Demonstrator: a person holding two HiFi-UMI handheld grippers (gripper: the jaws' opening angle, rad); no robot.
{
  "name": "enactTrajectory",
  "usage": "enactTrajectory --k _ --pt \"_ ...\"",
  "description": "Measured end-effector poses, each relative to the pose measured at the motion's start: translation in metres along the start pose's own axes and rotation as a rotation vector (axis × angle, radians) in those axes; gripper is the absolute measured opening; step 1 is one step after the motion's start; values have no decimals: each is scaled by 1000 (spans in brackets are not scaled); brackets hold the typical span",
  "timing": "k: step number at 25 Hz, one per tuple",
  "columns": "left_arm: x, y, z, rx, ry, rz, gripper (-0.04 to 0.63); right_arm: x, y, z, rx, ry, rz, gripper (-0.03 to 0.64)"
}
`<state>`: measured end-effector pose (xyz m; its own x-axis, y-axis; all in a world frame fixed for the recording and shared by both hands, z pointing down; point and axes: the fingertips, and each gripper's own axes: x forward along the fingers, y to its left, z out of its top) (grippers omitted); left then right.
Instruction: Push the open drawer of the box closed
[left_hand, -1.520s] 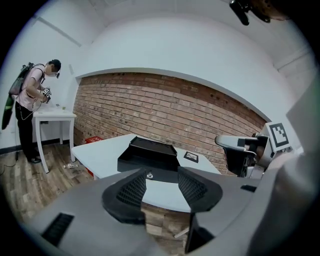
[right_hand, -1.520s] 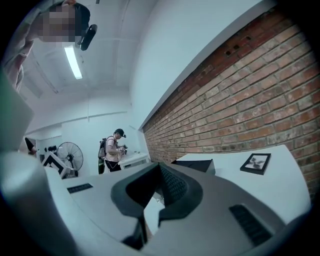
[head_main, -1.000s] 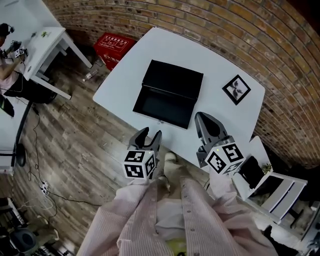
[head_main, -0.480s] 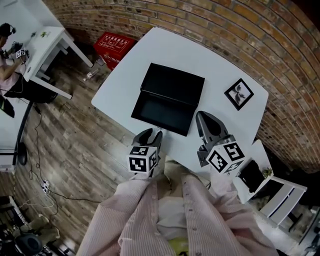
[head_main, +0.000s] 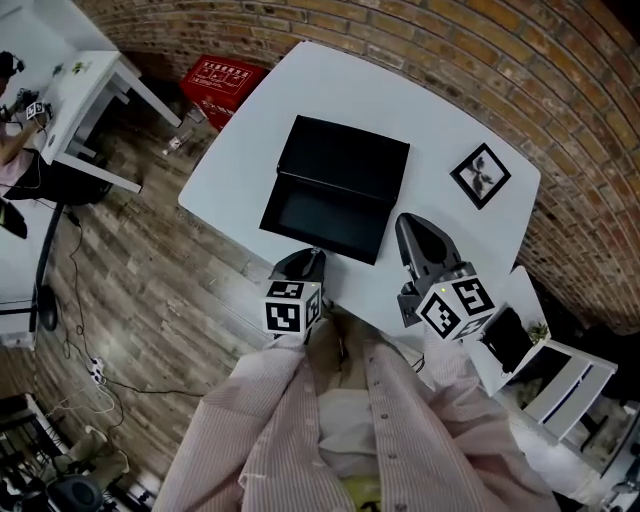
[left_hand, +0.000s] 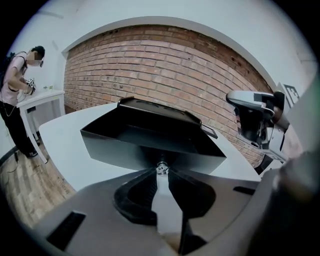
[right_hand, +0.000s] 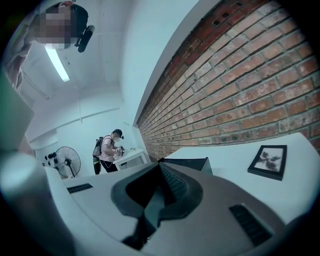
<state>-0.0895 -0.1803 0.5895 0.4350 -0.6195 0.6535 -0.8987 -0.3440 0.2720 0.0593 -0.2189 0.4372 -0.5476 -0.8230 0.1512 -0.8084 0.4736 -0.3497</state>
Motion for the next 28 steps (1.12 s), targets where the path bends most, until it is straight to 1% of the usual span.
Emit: enactTrajectory --k 5,16,28 --pt "2 0 0 9 26 -11 60 2 -3 1 16 -3 -25 0" --pt "2 -1 -1 -24 74 -13 58 2 -9 -7 5 -4 -59 0" --pt "2 -6 7 -25 72 -12 58 -1 -16 -7 12 -10 -76 0"
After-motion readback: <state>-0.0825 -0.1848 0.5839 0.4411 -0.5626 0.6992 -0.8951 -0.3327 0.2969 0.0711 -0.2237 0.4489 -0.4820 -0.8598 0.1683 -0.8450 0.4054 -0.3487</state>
